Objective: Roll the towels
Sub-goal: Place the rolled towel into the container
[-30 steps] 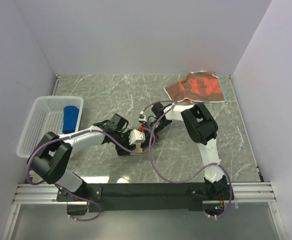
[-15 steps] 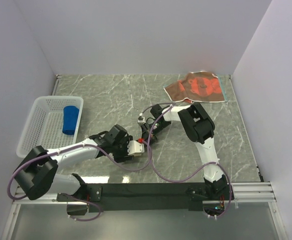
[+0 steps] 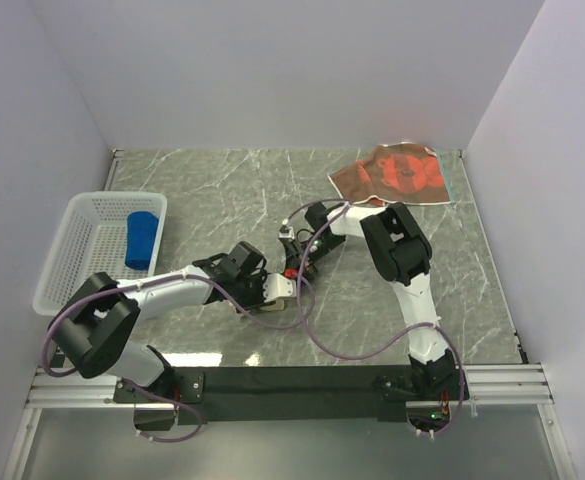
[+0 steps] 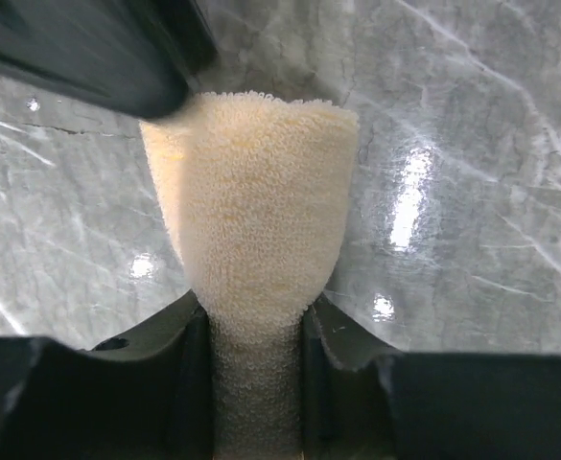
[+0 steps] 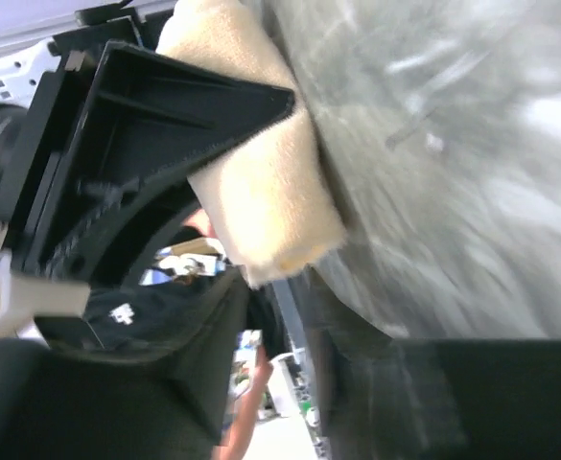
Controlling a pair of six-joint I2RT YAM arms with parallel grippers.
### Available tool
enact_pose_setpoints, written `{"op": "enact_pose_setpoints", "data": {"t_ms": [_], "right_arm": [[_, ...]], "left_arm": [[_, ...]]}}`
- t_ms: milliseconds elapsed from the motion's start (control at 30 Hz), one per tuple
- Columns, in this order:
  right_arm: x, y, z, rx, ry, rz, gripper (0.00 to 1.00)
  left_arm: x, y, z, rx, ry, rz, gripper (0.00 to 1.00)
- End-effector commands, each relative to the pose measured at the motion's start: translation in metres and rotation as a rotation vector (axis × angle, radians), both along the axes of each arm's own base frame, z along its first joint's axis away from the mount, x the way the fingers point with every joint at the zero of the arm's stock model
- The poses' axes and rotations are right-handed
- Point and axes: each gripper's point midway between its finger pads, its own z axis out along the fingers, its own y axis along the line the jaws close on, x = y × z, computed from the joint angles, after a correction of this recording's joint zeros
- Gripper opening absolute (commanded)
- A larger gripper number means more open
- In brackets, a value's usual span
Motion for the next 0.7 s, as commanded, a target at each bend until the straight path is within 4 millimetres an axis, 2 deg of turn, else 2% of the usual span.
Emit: {"op": "enact_pose_setpoints", "data": {"t_ms": [0,33,67,100,133,167,200,233,267,333,367,400,433,467,500,567,600,667], "right_arm": [[0.034,-0.025,0.015,0.003,-0.134,-0.042,0.45],[0.045,-0.039,0.022,-0.008,-0.174,-0.063,0.57],[0.044,-0.040,0.027,-0.016,-0.174,-0.062,0.63],[0.055,-0.054,0.031,-0.009,-0.204,-0.093,0.69],[0.056,-0.063,0.037,-0.021,-0.204,-0.105,0.79],[0.061,-0.073,0.043,-0.032,-0.253,-0.113,0.80],[0.069,-0.087,0.047,-0.044,-0.271,-0.146,0.82],[0.069,-0.096,0.056,-0.049,-0.287,-0.156,0.86],[0.070,-0.106,0.056,-0.067,-0.320,-0.153,0.88],[0.074,-0.127,0.067,-0.090,-0.357,-0.193,0.90],[0.075,-0.135,0.068,-0.106,-0.380,-0.199,0.91],[0.077,-0.141,0.071,-0.113,-0.395,-0.210,0.91],[0.077,-0.152,0.077,-0.127,-0.411,-0.227,0.91],[0.078,-0.159,0.077,-0.151,-0.436,-0.223,0.91],[0.080,-0.165,0.079,-0.169,-0.451,-0.228,0.91],[0.084,-0.178,0.087,-0.200,-0.491,-0.255,0.91],[0.085,-0.184,0.086,-0.238,-0.509,-0.259,0.91],[0.090,-0.192,0.094,-0.269,-0.561,-0.274,0.91]], "left_arm": [[-0.040,0.023,-0.023,0.052,0.238,0.029,0.07],[-0.036,0.023,-0.019,0.039,0.246,0.058,0.01],[-0.034,0.026,-0.018,0.030,0.257,0.086,0.01],[-0.021,0.029,-0.011,0.008,0.253,0.137,0.01],[-0.018,0.030,-0.006,-0.009,0.272,0.178,0.00],[-0.001,0.024,0.012,-0.053,0.244,0.207,0.01],[0.013,0.030,0.022,-0.082,0.235,0.267,0.01],[0.020,0.030,0.034,-0.112,0.253,0.323,0.01],[0.040,0.026,0.059,-0.164,0.212,0.355,0.01],[0.063,0.041,0.084,-0.216,0.208,0.476,0.01],[0.082,0.044,0.109,-0.260,0.166,0.508,0.01],[0.098,0.063,0.120,-0.280,0.143,0.587,0.01],[0.107,0.074,0.131,-0.300,0.130,0.638,0.00],[0.118,0.083,0.151,-0.339,0.101,0.667,0.00],[0.131,0.111,0.161,-0.363,0.076,0.750,0.01],[0.152,0.146,0.183,-0.388,-0.006,0.885,0.00],[0.160,0.177,0.189,-0.387,-0.045,0.989,0.00],[0.173,0.212,0.201,-0.384,-0.110,1.110,0.00]]}}
